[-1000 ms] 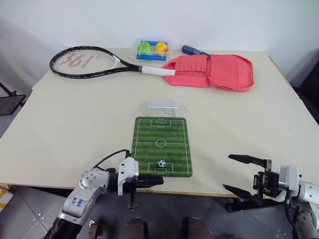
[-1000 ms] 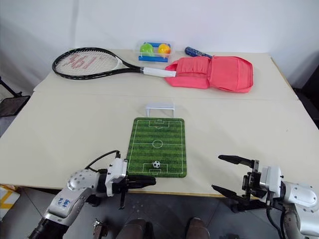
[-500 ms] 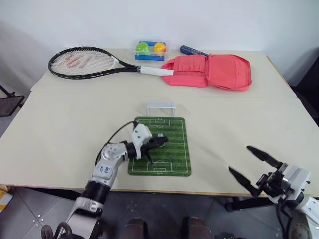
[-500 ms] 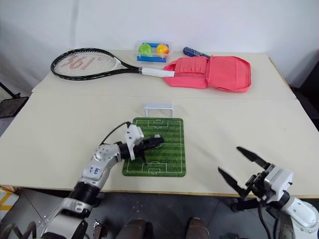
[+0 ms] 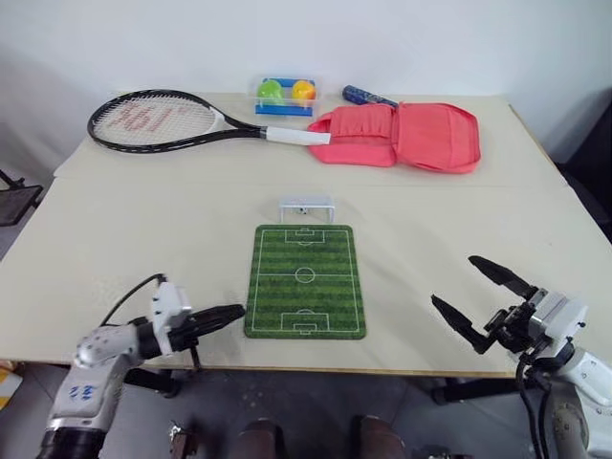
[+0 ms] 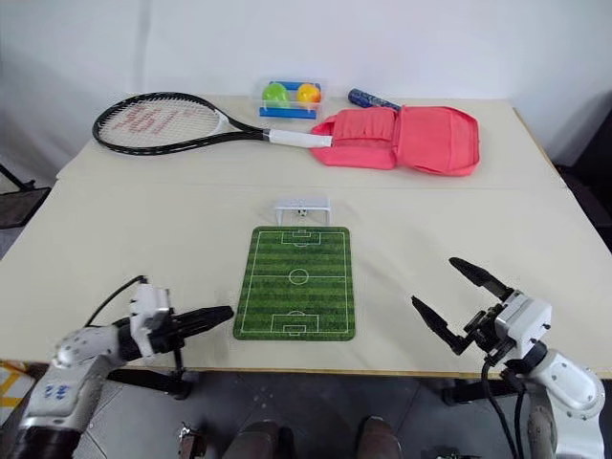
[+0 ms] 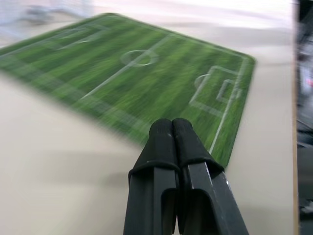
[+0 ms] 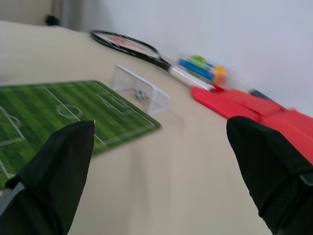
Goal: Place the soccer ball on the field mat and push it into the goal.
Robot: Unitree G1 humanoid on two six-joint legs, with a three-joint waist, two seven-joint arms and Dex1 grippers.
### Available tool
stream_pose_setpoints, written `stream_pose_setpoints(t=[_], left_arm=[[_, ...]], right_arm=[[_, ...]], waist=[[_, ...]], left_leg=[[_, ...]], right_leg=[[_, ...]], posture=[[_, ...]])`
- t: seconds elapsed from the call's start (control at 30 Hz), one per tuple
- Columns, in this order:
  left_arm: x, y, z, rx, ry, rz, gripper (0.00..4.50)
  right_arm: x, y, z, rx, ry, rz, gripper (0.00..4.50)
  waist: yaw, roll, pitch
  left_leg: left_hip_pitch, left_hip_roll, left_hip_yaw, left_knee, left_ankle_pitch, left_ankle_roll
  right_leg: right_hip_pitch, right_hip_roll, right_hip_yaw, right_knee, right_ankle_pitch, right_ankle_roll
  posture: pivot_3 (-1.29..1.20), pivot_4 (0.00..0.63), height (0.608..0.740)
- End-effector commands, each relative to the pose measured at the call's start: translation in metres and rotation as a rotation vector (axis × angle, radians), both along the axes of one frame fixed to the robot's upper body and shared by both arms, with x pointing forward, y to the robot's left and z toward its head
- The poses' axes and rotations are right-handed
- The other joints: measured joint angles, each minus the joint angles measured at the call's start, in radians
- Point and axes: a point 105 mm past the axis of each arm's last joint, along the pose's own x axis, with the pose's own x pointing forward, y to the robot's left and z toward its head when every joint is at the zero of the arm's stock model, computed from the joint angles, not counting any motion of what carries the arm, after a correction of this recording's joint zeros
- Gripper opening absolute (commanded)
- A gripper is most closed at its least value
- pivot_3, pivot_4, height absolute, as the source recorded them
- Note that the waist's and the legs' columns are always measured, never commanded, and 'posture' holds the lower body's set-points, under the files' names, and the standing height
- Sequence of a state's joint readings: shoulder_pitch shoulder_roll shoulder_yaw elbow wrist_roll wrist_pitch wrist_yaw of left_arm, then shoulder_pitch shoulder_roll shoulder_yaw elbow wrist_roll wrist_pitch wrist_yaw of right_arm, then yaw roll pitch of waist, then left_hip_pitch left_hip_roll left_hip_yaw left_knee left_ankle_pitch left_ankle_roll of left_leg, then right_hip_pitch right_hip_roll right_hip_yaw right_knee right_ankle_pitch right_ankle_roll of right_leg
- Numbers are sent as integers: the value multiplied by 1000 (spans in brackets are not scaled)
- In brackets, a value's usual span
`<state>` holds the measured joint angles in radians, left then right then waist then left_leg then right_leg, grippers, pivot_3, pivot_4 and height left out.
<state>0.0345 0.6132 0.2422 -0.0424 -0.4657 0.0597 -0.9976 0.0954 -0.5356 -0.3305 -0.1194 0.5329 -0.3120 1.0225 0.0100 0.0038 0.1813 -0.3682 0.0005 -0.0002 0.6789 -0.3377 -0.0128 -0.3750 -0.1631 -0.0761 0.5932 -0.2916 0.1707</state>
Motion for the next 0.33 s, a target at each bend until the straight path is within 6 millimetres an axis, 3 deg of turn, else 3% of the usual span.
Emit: stream_pose_setpoints(t=[0.03,0.23,0.33], left_arm=[[-4,49,33,-9,-99,232,42],[-12,89,43,-15,-151,425,42],[-13,92,46,-25,-177,460,42]], right_arm=[[6,-9,7,1,-1,33,4500],[12,-9,3,-38,14,104,4500],[16,-11,3,-25,15,101,4500]], waist=[[-5,0,0],[-6,0,0],[-8,0,0]], left_leg=[[0,0,0,0,0,0],[0,0,0,0,0,0],[0,0,1,0,0,0]], right_leg=[[0,0,0,0,0,0],[0,0,0,1,0,0],[0,0,0,1,0,0]], posture=[[0,150,740],[0,150,740],[0,150,740]])
